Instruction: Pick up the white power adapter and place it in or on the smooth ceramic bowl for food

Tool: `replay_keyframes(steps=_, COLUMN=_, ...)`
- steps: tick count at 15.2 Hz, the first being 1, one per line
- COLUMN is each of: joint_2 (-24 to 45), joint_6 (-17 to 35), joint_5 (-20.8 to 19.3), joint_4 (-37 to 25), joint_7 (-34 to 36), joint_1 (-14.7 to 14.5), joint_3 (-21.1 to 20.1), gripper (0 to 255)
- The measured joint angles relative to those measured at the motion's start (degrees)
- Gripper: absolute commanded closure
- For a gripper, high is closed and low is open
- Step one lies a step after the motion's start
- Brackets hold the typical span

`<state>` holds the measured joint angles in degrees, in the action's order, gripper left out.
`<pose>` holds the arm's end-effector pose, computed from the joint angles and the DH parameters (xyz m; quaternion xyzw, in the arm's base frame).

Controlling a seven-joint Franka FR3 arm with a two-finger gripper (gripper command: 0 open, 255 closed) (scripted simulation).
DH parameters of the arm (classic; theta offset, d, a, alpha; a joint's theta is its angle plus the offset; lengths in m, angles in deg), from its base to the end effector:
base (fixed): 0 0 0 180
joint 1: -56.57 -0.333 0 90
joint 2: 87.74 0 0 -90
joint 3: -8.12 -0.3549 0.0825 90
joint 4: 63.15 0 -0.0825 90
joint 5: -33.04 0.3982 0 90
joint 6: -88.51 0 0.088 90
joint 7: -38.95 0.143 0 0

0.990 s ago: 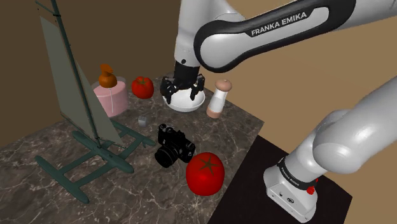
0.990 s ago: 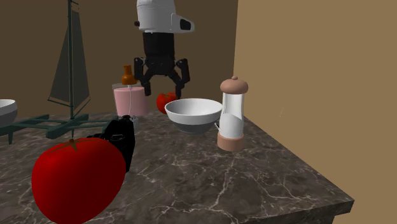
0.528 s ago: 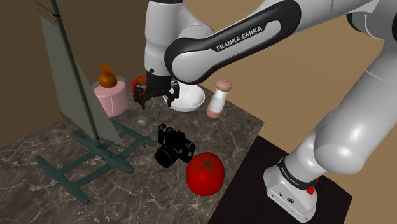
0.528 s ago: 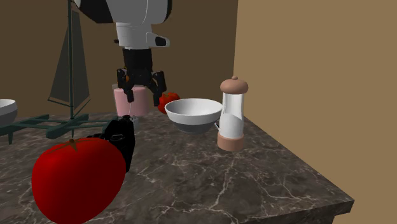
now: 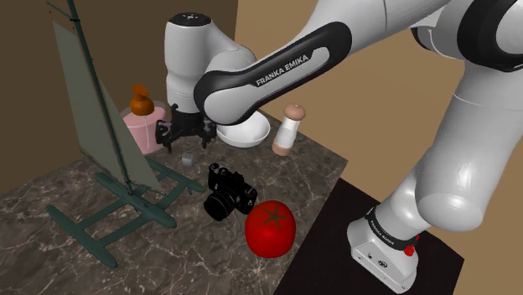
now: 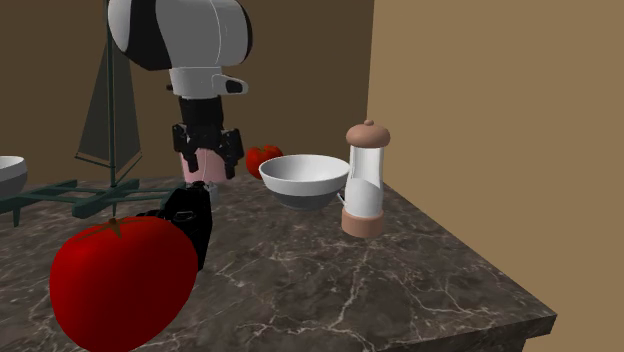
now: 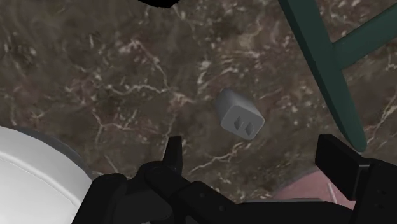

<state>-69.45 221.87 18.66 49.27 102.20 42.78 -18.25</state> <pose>0.5047 0.3956 0.3278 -0.9900 0.1315 -0.0470 0.0188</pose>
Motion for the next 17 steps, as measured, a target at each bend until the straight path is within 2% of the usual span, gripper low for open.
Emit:
replay_keyframes(steps=4, joint_2=2.00, joint_6=2.11, joint_5=-1.40, joint_4=0.36, joint_7=0.89, joint_1=-0.45, joint_3=0.69, gripper=0)
replay_keyframes(steps=10, joint_2=2.50, joint_6=2.54, joint_5=-1.74, joint_4=0.31, joint_7=1.14, joint_1=-0.61, joint_3=0.84, gripper=0)
replay_keyframes(steps=11, joint_2=2.50, joint_6=2.54, joint_5=-1.74, joint_4=0.31, joint_7=1.14, joint_1=-0.61, joint_3=0.84, gripper=255)
replay_keyframes(steps=17, joint_2=2.49, joint_6=2.53, joint_5=-1.74, joint_4=0.29, joint_7=1.14, joint_1=-0.61, joint_3=0.85, gripper=255)
